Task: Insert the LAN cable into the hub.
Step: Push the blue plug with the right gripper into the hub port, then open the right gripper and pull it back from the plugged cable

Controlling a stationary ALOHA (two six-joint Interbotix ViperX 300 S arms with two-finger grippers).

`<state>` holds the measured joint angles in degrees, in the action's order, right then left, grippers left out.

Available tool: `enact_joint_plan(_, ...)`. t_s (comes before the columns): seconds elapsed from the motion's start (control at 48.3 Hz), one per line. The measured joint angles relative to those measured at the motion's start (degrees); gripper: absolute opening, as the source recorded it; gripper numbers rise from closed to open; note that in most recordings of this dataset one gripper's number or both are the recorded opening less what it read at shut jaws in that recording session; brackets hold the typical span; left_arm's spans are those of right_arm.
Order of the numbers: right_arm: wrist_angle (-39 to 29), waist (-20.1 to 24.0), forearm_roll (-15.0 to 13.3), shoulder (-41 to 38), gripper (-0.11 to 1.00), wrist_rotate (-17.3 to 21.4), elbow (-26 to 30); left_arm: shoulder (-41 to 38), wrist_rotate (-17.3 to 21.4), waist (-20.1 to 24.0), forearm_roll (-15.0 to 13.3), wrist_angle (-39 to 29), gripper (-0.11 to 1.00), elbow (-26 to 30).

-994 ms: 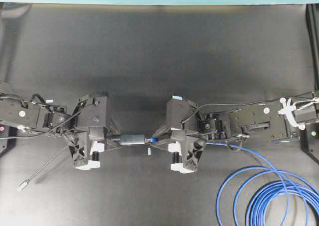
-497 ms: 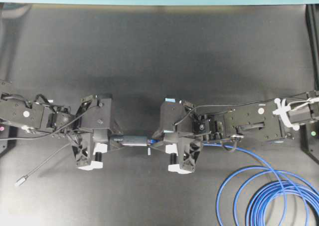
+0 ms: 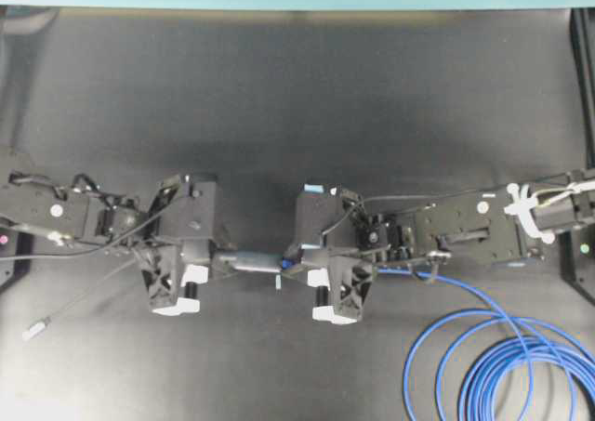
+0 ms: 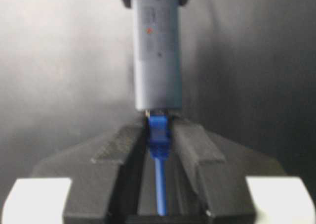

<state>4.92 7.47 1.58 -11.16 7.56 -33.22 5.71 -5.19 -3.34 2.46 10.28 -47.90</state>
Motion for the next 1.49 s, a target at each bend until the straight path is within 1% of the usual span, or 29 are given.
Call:
enact_joint_plan(0.145, 0.0, 0.1, 0.0, -0.2, 0.13, -0.1, 0.0, -0.3, 0.5, 0.1, 0.0, 0.0, 0.28, 0.5)
enact_joint_plan(0.373, -1.1, 0.1, 0.0, -0.1, 0.14, 0.0, 0.1, -0.2, 0.4, 0.2, 0.0, -0.6, 0.28, 0.5)
enact_joint_plan(0.725, -2.7, 0.1, 0.0, 1.5, 0.14, 0.1, -1.3, 0.4, 0.3, 0.3, 0.0, -1.7, 0.28, -1.2)
enact_joint_plan(0.766, -2.8, 0.2, -0.1, 1.6, 0.19, 0.1, -1.7, 0.4, 0.3, 0.3, 0.0, -1.7, 0.28, -1.2)
enact_joint_plan(0.932, -3.3, 0.3, 0.1, 1.8, 0.68, 0.2, -3.1, 0.5, 0.3, 0.4, 0.0, -1.8, 0.28, -1.5)
enact_joint_plan(1.015, -3.5, 0.4, 0.2, 2.0, 0.84, 0.2, -3.5, 0.6, 0.3, 0.7, 0.0, -2.0, 0.28, -1.7)
enact_joint_plan(1.036, -3.7, 0.4, 0.2, 2.1, 0.86, 0.2, -3.8, 0.6, 0.3, 0.7, 0.0, -2.0, 0.28, -1.7)
enact_joint_plan(1.284, -4.0, 0.4, 0.4, 2.8, 0.85, 0.3, -5.4, 0.6, 0.3, 0.7, 0.0, -3.9, 0.28, -1.8)
enact_joint_plan(1.491, -4.0, 0.4, 0.6, 3.4, 0.85, 1.6, -6.8, 0.6, 0.7, 0.9, 0.0, -5.0, 0.28, -1.9)
